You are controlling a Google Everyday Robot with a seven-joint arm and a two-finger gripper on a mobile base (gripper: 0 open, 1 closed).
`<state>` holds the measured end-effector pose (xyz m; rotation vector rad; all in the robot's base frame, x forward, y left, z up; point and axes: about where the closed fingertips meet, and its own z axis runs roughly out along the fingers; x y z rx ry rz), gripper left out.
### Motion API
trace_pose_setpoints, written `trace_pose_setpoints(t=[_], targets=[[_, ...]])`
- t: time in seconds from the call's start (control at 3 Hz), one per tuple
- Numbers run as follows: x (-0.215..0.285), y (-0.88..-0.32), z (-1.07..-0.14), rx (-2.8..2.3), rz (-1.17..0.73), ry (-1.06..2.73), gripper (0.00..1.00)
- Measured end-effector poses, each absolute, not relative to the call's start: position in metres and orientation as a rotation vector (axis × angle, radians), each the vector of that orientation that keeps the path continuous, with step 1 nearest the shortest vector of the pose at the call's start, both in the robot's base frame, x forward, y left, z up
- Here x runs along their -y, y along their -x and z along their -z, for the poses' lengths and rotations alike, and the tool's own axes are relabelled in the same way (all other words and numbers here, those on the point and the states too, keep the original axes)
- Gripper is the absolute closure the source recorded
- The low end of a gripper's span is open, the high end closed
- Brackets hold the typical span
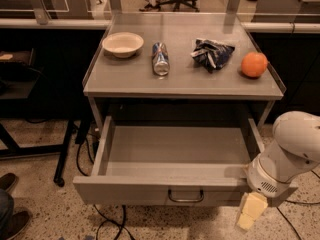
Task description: Open top drawer
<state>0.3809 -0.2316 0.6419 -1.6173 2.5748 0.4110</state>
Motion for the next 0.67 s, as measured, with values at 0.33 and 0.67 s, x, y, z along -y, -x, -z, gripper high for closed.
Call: trace_pose_setpoints(t=[0.33,0.67], targets=[[0.231,-0.381,-0.642,-2.574,-0.411,1.617,0.0],[0.233,-0.379,-0.677,-2.508,-0.435,1.584,0.0]])
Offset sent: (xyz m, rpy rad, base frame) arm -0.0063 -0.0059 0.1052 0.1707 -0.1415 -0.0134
